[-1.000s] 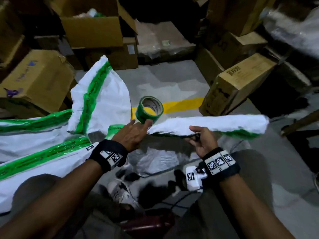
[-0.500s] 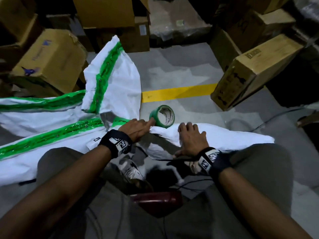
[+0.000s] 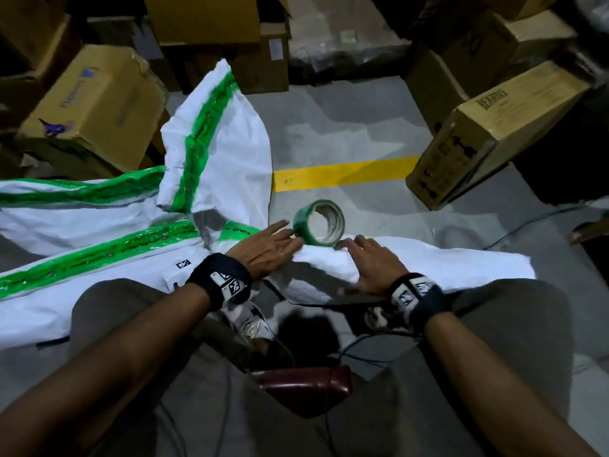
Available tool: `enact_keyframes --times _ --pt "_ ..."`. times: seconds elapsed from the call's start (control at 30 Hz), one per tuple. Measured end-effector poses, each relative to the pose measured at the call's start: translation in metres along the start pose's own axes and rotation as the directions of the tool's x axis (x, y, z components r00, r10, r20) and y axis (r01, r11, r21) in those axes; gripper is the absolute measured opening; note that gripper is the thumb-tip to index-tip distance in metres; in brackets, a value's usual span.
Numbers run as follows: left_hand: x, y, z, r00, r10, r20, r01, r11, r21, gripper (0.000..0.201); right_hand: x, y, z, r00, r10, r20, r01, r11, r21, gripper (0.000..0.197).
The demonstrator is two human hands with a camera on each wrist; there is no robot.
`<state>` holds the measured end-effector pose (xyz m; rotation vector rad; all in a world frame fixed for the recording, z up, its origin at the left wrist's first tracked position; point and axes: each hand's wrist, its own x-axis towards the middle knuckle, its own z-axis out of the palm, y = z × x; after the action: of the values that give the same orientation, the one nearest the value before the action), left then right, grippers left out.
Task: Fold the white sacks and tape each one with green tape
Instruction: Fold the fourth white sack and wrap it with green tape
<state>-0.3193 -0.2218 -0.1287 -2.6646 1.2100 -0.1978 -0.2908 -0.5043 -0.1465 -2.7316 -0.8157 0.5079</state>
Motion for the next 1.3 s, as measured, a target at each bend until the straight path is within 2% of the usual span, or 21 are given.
enact_keyframes --times 0.1,0.23,0.37,0.5,0.57,0.6,0.63,0.67,0.7,0.73,0.77,0.8,0.83,0.87,0.9,0.97,1.03,1.1,1.13,1.2,1.3 --pt "-0.011 0.008 0.007 0.995 0.096 -0.029 -0.095 0.995 0.033 0.021 -0.004 0.013 -0.011 0.978 0.088 0.189 -0.19 0.748 0.635 0.129" --pt "-0.014 0.015 0.008 0.993 0.109 -0.037 -0.106 0.992 0.068 0.037 0.014 0.015 -0.012 0.979 0.196 0.059 -0.164 0.574 0.802 0.116" --pt "-0.02 0.016 0.013 0.992 0.128 -0.003 -0.127 0.99 0.066 0.023 0.039 0.005 -0.004 0.984 0.131 0.124 -0.16 0.316 0.935 0.113" --pt "-0.027 0.012 0.01 0.997 0.044 0.058 -0.045 0.999 0.021 0.038 0.048 -0.012 0.005 0.991 0.109 0.083 -0.118 0.37 0.921 0.077" --pt "-0.034 0.006 0.014 0.992 -0.126 0.0 0.126 0.992 -0.002 0.059 0.051 -0.016 0.006 0.99 0.135 0.046 -0.098 0.409 0.907 0.068" --pt "-0.036 0.009 0.015 0.944 -0.324 -0.062 0.319 0.945 -0.071 0.068 0.051 -0.017 0.004 0.987 0.16 0.037 -0.099 0.401 0.911 0.064" --pt "-0.035 0.014 0.011 0.814 -0.564 -0.137 0.544 0.824 -0.158 0.067 0.051 -0.016 0.0 0.982 0.188 0.017 -0.093 0.399 0.912 0.061" --pt "-0.031 0.021 0.004 0.564 -0.809 -0.166 0.773 0.587 -0.238 0.065 0.051 -0.015 -0.004 0.977 0.213 -0.005 -0.084 0.409 0.909 0.059" --pt "-0.027 0.03 0.004 0.231 -0.972 -0.054 0.925 0.236 -0.296 0.069 0.051 -0.013 -0.007 0.973 0.229 -0.022 -0.077 0.416 0.906 0.058" --pt "-0.021 0.039 0.002 -0.071 -0.98 0.184 0.936 -0.129 -0.327 0.077 0.051 -0.012 -0.01 0.969 0.244 -0.033 -0.076 0.421 0.904 0.058" --pt "-0.012 0.046 0.002 -0.252 -0.853 0.457 0.832 -0.432 -0.348 0.082 0.051 -0.013 -0.012 0.965 0.26 -0.034 -0.082 0.419 0.904 0.059" --pt "0.0 0.053 0.0 -0.278 -0.667 0.691 0.637 -0.667 -0.387 0.076 0.051 -0.014 -0.013 0.962 0.272 -0.031 -0.09 0.42 0.903 0.059" --pt "0.011 0.057 -0.005 -0.19 -0.495 0.848 0.329 -0.846 -0.42 0.058 0.052 -0.015 -0.013 0.96 0.277 -0.027 -0.098 0.429 0.898 0.058" --pt "0.021 0.061 -0.007 -0.055 -0.377 0.925 0.01 -0.926 -0.377 0.037 0.052 -0.017 -0.013 0.963 0.269 -0.028 -0.101 0.453 0.886 0.058" --pt "0.028 0.064 -0.012 0.018 -0.345 0.938 -0.161 -0.927 -0.338 0.021 0.052 -0.017 -0.012 0.966 0.258 -0.031 -0.1 0.478 0.872 0.057" --pt "0.041 0.066 -0.023 0.083 -0.375 0.923 -0.205 -0.913 -0.353 0.013 0.05 -0.018 -0.013 0.968 0.251 -0.028 -0.105 0.499 0.86 0.056" --pt "0.05 0.066 -0.011 0.16 -0.407 0.899 -0.127 -0.912 -0.39 0.038 0.05 -0.018 -0.011 0.971 0.238 -0.013 -0.121 0.538 0.834 0.055" --pt "0.056 0.067 0.039 0.103 -0.414 0.905 -0.098 -0.909 -0.405 0.081 0.047 -0.019 -0.007 0.978 0.207 0.0 -0.13 0.615 0.777 0.056" --pt "0.059 0.069 0.058 0.01 -0.45 0.893 -0.071 -0.891 -0.448 0.085 0.045 -0.02 -0.005 0.981 0.191 -0.019 -0.115 0.663 0.739 0.057" --pt "0.062 0.066 0.051 -0.179 -0.547 0.818 -0.015 -0.829 -0.559 0.053 0.039 -0.025 -0.003 0.987 0.137 -0.088 -0.036 0.711 0.702 0.067" --pt "0.065 0.054 0.031 -0.275 -0.618 0.736 0.156 -0.784 -0.6 0.026 0.041 -0.028 -0.009 0.974 0.007 -0.227 0.163 0.675 0.719 0.085"
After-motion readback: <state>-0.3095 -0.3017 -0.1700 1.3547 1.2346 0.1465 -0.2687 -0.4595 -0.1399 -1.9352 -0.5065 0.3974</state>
